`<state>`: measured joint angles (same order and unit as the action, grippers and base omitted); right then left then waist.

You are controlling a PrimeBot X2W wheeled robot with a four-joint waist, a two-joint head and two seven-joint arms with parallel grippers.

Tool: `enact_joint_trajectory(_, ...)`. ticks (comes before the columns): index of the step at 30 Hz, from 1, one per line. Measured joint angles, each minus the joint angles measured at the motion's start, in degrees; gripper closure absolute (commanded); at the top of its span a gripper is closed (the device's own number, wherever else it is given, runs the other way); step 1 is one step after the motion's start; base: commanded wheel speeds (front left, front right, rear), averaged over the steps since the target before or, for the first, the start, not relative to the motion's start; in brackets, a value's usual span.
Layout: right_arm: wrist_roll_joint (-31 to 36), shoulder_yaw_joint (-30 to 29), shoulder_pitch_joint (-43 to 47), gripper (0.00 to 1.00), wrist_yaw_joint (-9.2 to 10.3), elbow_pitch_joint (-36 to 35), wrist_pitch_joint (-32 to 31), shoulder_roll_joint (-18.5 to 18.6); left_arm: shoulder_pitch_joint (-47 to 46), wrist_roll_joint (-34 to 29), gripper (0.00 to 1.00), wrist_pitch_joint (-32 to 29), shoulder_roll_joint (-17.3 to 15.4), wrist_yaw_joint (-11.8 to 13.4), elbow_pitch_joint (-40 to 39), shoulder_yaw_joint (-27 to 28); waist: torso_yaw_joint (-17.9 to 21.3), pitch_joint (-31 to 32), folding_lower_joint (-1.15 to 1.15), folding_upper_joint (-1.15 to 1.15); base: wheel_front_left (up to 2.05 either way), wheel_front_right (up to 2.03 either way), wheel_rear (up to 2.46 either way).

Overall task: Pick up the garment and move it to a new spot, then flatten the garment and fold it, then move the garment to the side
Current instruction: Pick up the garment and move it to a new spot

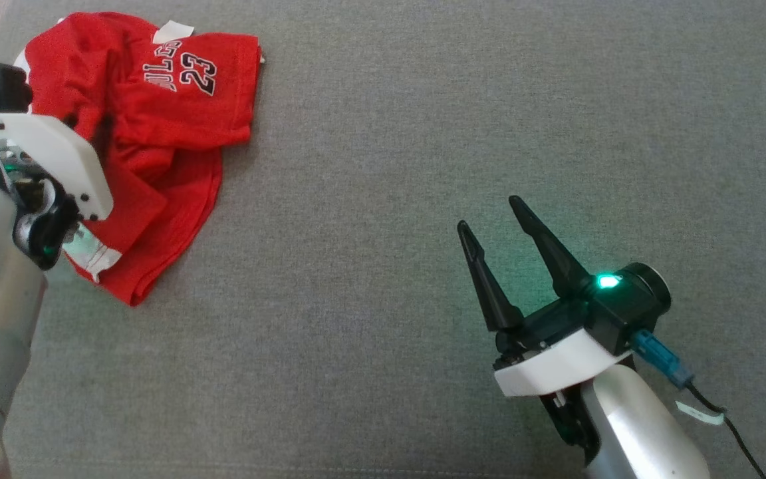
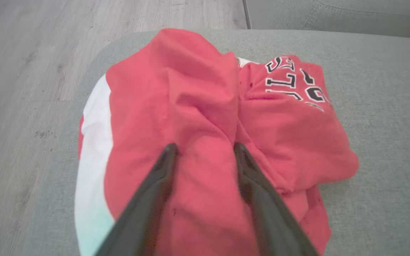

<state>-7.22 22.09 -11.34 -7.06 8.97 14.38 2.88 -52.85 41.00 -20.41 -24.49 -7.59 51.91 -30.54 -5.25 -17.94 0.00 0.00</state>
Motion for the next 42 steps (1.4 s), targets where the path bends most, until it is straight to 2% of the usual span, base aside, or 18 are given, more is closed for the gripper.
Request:
enact_joint_trajectory(4,0.0,-0.08,-0.01,0.0,0.0,0.1,0.0,0.0,-1.19,0.27,1.0,4.28,-0.14,0.0,0.2,-1.29,-0.02,0.22,0.0,0.0,0.0,0.0,0.0)
enact_joint_trajectory(9,-0.31,-0.2,0.07,0.0,0.0,0.53,0.0,0.0,-3.72,-1.01,1.0,15.8,-0.82,0.0,-0.49,-1.76,-0.11,2.0,0.0,0.0,0.0,0.0,0.0)
enact_joint_trajectory(14,-1.1,-0.23,0.46,0.0,0.0,1.01,0.0,0.0,-5.49,-1.24,1.0,26.14,-0.63,0.0,-5.57,-4.08,-0.27,4.87,-0.01,0.0,0.0,0.0,0.0)
enact_joint_trajectory(18,-1.89,-0.27,1.4,0.0,0.0,1.02,0.0,-0.01,-5.8,-1.24,1.0,31.2,-0.59,0.0,-11.05,-6.3,-0.34,7.47,-0.01,0.0,0.0,0.0,0.0)
enact_joint_trajectory(24,-2.97,0.16,3.93,0.0,0.0,1.21,0.0,-0.01,-6.04,-1.31,1.0,32.39,-0.11,0.0,-20.39,-9.49,0.25,10.61,-0.02,0.0,0.0,0.0,0.0)
enact_joint_trajectory(31,-3.98,0.97,3.9,0.0,0.0,0.79,0.0,-0.01,-5.36,-0.43,1.0,27.58,2.68,0.13,-28.41,-13.04,3.92,11.71,-0.01,0.0,0.0,0.0,0.0)
enact_joint_trajectory(38,-4.89,1.87,3.74,0.0,0.0,-0.02,0.0,-0.01,-4.39,-0.66,1.0,25.43,5.17,1.22,-30.87,-16.17,9.21,10.82,0.0,0.0,0.0,0.0,0.0)
enact_joint_trajectory(42,-5.02,2.25,3.42,0.0,0.0,-0.56,0.0,-0.01,-4.35,-0.65,1.0,25.53,8.6,1.94,-30.36,-16.92,13.36,9.76,0.0,0.0,0.0,0.0,0.0)
